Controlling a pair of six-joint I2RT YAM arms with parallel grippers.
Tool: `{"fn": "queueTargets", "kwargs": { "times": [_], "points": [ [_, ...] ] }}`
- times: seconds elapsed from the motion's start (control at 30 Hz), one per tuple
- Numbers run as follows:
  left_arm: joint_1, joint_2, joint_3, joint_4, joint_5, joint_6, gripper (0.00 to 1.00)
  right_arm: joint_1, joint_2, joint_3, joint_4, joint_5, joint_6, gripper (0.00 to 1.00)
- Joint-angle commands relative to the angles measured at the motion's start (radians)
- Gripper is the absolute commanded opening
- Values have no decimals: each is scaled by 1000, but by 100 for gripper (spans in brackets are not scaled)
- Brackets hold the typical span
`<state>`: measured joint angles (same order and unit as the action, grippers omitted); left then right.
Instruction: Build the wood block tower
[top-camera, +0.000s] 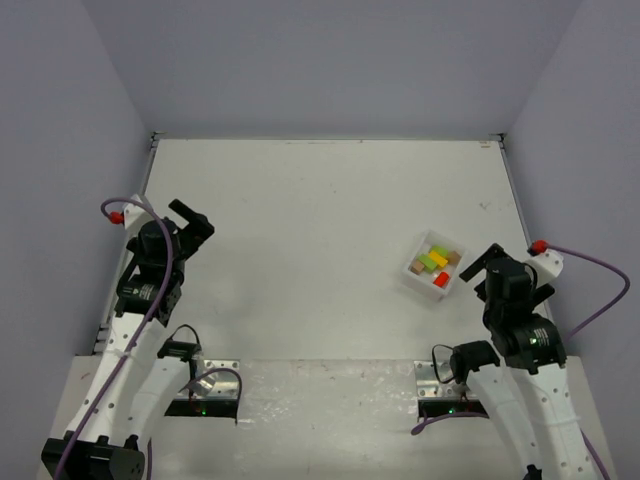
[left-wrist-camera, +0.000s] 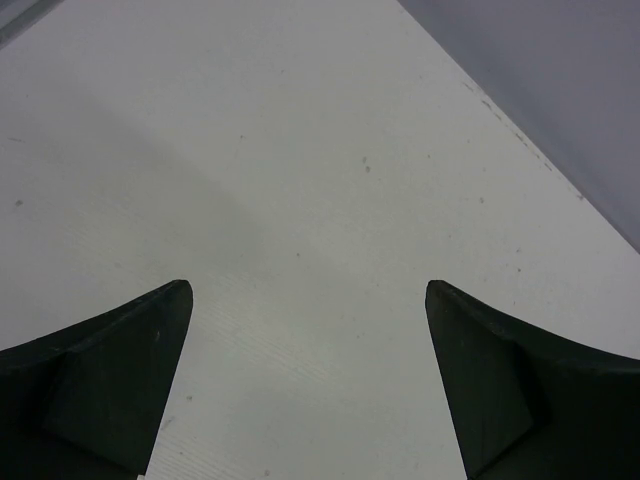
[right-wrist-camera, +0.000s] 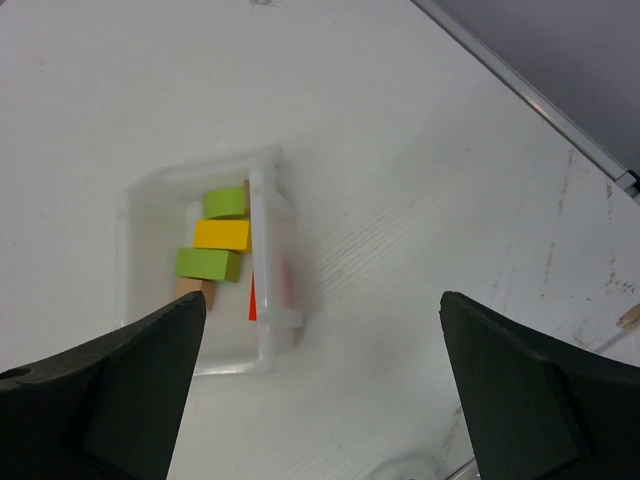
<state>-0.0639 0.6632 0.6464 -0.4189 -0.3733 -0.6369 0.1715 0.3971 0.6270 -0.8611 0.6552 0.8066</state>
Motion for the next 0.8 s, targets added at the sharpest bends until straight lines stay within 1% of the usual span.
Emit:
{"fn": "queueTargets", "kwargs": {
  "times": [0.0,0.17,0.33,0.47,0.53,0.67,0.7,0.77],
  "points": [
    [7,3,-10,41,13,2,100,-6,-1,2,20,10,1,99],
    [7,-4,-25,56,36,6,100,-6,43,-29,92,-84,-79,99],
    [7,12,-44,79,30,12,100,-6,177,-15,144,-196,-120,99],
    [7,36,-40,84,45,17,100,-6,322,-23,252,-298,-167,99],
    [7,39,-42,88,60,20,100,-6,404,-5,280,-317,-180,99],
    [7,37,-52,114,99,35,100,-6,558,42,291,-294,-159,98],
    [7,36,-53,116,97,37,100,-6,586,48,298,-283,-155,96],
    [7,40,-54,117,95,37,100,-9,628,45,310,-279,-141,89]
  ]
}}
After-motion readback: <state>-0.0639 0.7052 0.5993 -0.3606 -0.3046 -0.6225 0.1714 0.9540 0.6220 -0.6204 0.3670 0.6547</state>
